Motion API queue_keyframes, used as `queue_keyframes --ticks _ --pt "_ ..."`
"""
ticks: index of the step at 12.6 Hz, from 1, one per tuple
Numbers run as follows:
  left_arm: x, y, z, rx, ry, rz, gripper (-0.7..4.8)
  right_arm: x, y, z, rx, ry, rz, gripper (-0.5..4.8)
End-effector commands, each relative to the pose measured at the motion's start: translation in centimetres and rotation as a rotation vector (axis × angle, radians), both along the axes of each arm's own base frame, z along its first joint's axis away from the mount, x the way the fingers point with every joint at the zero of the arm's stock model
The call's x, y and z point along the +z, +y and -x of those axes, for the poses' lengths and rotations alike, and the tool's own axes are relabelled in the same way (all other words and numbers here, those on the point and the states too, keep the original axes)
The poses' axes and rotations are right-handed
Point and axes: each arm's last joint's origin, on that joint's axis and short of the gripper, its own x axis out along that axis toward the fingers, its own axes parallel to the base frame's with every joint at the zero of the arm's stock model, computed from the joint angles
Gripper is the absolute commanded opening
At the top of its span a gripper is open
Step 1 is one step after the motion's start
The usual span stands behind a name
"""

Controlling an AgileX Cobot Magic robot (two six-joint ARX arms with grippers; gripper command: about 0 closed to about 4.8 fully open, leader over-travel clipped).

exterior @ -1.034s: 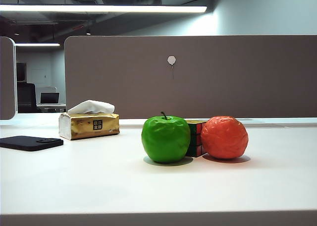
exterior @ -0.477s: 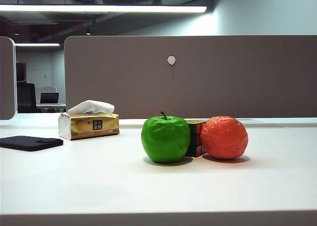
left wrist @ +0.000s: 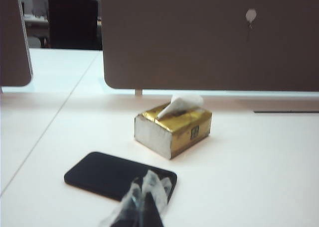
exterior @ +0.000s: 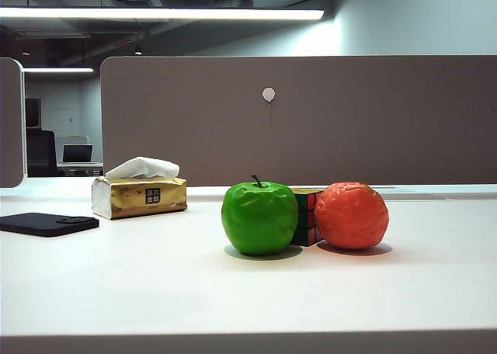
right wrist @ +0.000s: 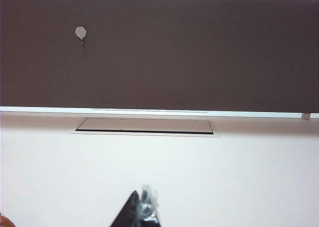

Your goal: Move all the fruits on the tabletop near the face of the Rubik's cube that has the color most similar to each fruit.

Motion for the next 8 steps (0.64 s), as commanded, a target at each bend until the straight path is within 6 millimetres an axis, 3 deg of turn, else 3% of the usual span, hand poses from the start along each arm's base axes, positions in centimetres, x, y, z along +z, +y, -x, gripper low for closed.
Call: queue_keyframes --ticks 1,8 --pt "0.04 0.04 0.0 0.012 0.001 -0.001 -0.05 0.08 0.0 0.02 -0.002 -0.009 -0.003 0.0" --pt "0.0 0.04 0.0 0.011 0.004 0.0 -0.05 0.0 0.0 0.0 -0.002 -0.001 -0.003 0.0"
